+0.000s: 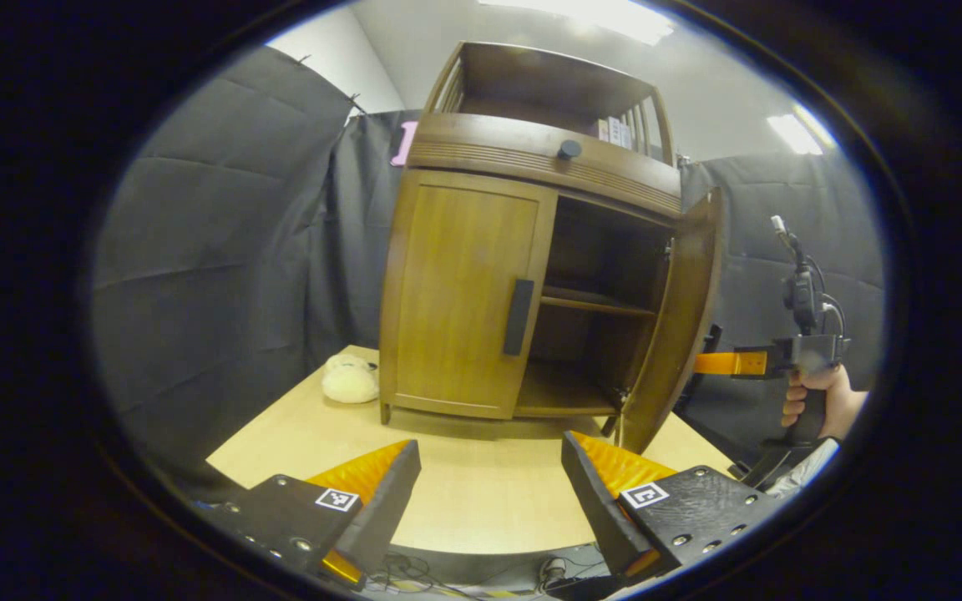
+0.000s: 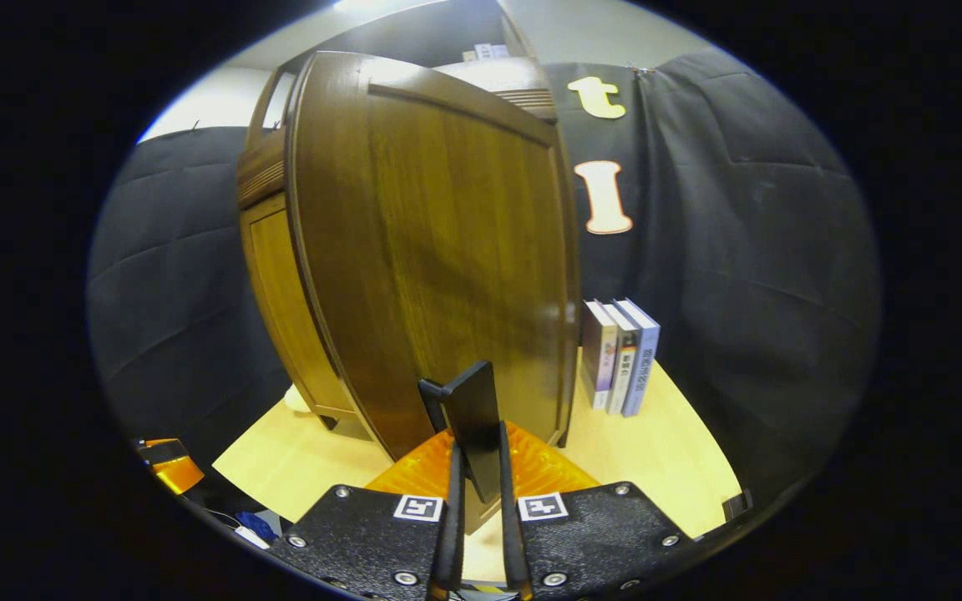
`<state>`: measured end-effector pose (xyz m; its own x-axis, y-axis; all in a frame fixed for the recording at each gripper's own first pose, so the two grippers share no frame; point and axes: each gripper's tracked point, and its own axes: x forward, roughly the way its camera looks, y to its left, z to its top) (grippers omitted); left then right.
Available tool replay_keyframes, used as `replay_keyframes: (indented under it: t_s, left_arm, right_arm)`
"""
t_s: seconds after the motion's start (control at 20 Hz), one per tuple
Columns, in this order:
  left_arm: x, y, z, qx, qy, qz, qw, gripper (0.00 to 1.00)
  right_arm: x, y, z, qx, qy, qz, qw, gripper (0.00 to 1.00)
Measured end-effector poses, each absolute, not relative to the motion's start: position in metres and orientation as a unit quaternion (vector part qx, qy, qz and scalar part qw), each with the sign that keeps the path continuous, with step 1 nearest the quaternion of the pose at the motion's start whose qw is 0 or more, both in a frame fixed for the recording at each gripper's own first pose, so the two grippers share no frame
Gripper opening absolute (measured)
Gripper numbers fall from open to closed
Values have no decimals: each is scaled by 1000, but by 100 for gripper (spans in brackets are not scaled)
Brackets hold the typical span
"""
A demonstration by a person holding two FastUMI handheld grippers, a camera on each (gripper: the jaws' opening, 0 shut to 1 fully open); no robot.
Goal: Open the right door of the double-door shoe cabinet with the right hand, and open the left door with the left hand.
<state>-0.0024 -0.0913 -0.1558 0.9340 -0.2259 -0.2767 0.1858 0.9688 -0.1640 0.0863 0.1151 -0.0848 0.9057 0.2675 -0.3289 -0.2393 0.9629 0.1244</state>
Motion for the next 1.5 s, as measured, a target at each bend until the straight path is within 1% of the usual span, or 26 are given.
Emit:
replay_keyframes:
  t_s: [0.05,0.1,0.2,0.25,0.3,0.35,0.5,0.55,0.6,0.65,0.7,0.8,0.9,0.95,1.0,1.1,1.2,1.35,1.5]
  left_arm:
    - [0,-100,-155,-68,149,-115,980,97]
    - [5,-111,-153,-66,150,-123,979,100]
    - [10,-121,-154,-61,153,-130,978,100]
    - [14,-128,-158,-60,155,-132,977,95]
    - [17,-134,-157,-61,156,-134,977,97]
    - [21,-143,-157,-65,158,-137,976,93]
    - [34,-174,-155,-64,168,-145,973,100]
    - [35,-178,-156,-58,166,-145,974,98]
    - [37,-185,-151,-52,160,-145,975,98]
    - [37,-193,-143,-44,156,-143,976,98]
    - [40,-202,-136,-38,151,-139,978,100]
    - [44,-218,-126,-28,145,-123,981,100]
    - [46,-226,-123,-24,144,-98,984,100]
    - [45,-228,-122,-26,145,-83,986,100]
    - [45,-228,-121,-30,146,-66,987,97]
    - [41,-223,-120,-32,149,-33,988,97]
    - [36,-215,-124,-21,161,-2,987,97]
    - [43,-204,-118,-11,162,28,986,99]
    - [65,-189,-110,-15,145,31,989,100]
  right_arm:
    - [87,104,-86,45,175,120,976,16]
    - [87,93,-85,47,173,111,977,14]
    - [84,67,-85,47,176,97,978,8]
    - [86,55,-87,48,176,93,979,5]
    - [87,44,-86,49,175,90,979,5]
    - [90,34,-86,49,172,92,979,5]
    - [97,12,-85,50,176,113,977,4]
    - [100,5,-87,47,178,122,975,5]
    - [101,-1,-85,41,175,126,976,6]
    - [105,-12,-84,41,173,130,975,5]
    - [107,-15,-84,54,175,142,973,4]
    - [107,-12,-86,70,176,171,967,5]
    - [108,-15,-85,59,171,191,965,4]
    - [108,-14,-86,55,170,199,964,5]
    - [108,-14,-88,57,168,205,963,5]
    - [106,-15,-87,76,158,222,959,4]
    - [105,-16,-86,86,154,238,955,6]
    - [104,-18,-88,79,152,248,954,6]
    - [92,-20,-90,73,152,241,956,7]
